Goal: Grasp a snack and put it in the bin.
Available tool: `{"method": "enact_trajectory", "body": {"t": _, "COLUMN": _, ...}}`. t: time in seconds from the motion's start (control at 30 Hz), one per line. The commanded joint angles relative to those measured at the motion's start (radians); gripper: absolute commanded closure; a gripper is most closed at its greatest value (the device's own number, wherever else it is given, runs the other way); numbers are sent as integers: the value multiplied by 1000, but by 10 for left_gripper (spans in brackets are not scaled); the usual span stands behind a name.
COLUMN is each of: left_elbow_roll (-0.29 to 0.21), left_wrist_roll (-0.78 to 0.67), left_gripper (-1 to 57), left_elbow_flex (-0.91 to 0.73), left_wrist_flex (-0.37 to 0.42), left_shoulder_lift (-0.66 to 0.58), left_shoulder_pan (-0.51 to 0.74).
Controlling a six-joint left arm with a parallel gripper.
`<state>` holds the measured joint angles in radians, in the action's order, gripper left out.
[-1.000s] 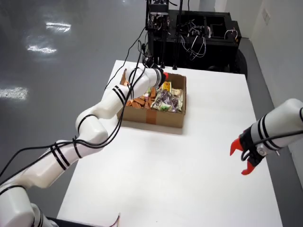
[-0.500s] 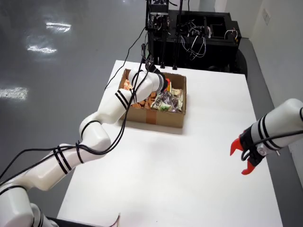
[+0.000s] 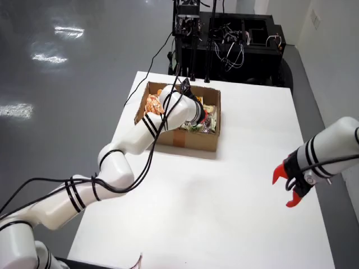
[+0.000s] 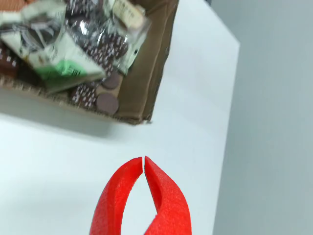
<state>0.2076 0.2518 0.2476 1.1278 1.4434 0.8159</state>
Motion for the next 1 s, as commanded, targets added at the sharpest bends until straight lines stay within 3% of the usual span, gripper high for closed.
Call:
{"method": "enact_trajectory", "body": {"t": 0.03, "left_elbow_roll": -6, "left_wrist_roll": -8, "left_gripper": 568, "left_elbow_flex": -41, "left_wrist_flex": 54, "left_shoulder_lift": -18, "left_shoulder_pan": 32}}
{"method": "enact_trajectory", "body": {"t": 0.53, "left_elbow_roll": -10, "left_wrist_roll": -114, "left_gripper": 569, "left_elbow_flex": -204, "left_wrist_flex": 151, "left_shoulder_lift": -91, "left_shoulder_pan": 162}}
{"method": "enact_trajectory", "body": {"t": 1.0, "left_elbow_roll": -66, "left_wrist_roll": -241, "left_gripper": 570, "left_elbow_flex": -503, "left_wrist_flex": 140, "left_shoulder_lift": -248, "left_shoulder_pan": 247}}
